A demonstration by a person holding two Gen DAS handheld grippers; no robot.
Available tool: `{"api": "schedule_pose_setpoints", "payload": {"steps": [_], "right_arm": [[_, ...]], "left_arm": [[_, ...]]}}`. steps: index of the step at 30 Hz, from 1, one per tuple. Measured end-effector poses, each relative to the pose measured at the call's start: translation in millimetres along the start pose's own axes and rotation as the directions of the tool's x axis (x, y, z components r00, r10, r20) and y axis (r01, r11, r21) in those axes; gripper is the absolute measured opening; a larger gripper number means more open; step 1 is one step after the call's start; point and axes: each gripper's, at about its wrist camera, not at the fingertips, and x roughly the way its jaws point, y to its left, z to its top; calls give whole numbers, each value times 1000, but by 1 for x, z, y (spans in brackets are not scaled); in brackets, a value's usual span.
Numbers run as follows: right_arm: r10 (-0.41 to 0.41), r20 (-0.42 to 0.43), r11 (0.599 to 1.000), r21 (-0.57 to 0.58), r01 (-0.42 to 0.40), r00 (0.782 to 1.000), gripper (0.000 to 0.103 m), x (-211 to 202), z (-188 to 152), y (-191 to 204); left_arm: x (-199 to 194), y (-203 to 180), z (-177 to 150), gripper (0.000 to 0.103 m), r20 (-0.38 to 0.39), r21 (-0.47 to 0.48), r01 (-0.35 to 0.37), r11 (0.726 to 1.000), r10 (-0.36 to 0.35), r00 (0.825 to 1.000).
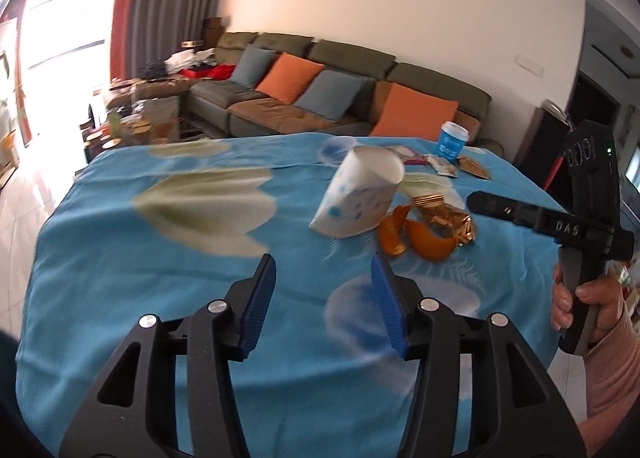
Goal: Collect trash
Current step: 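Reach both grippers back to the table toward the white paper cup, then grasp the white paper cup rim with the left gripper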
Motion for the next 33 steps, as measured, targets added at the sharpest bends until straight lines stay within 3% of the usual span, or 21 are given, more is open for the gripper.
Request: {"api": "schedule_pose_setpoints", "payload": {"steps": [12,19,21,24,33], "right_arm": [[-17,-23,1000,2,17,1000,51,11,5,-12],[-22,-42,1000,-1,22,999,51,17,8,-16],[-28,-50,1000,-6,28,998,51,17,8,-14],[-37,-58,999,-10,37,998,51,19,7,-16],[-68,-83,997,-44,64,994,51,26,8,-14]], "left_arm": [[84,-22,47,52,-75,143,57,988,-46,996],[116,-18,60,52,-122,176,141,974,-121,985],[120,-18,60,49,-128,184,150,971,-128,984],[122,-19,59,31,-139,182,160,970,-136,981],[115,-26,54,29,-128,182,151,972,-129,983]]}}
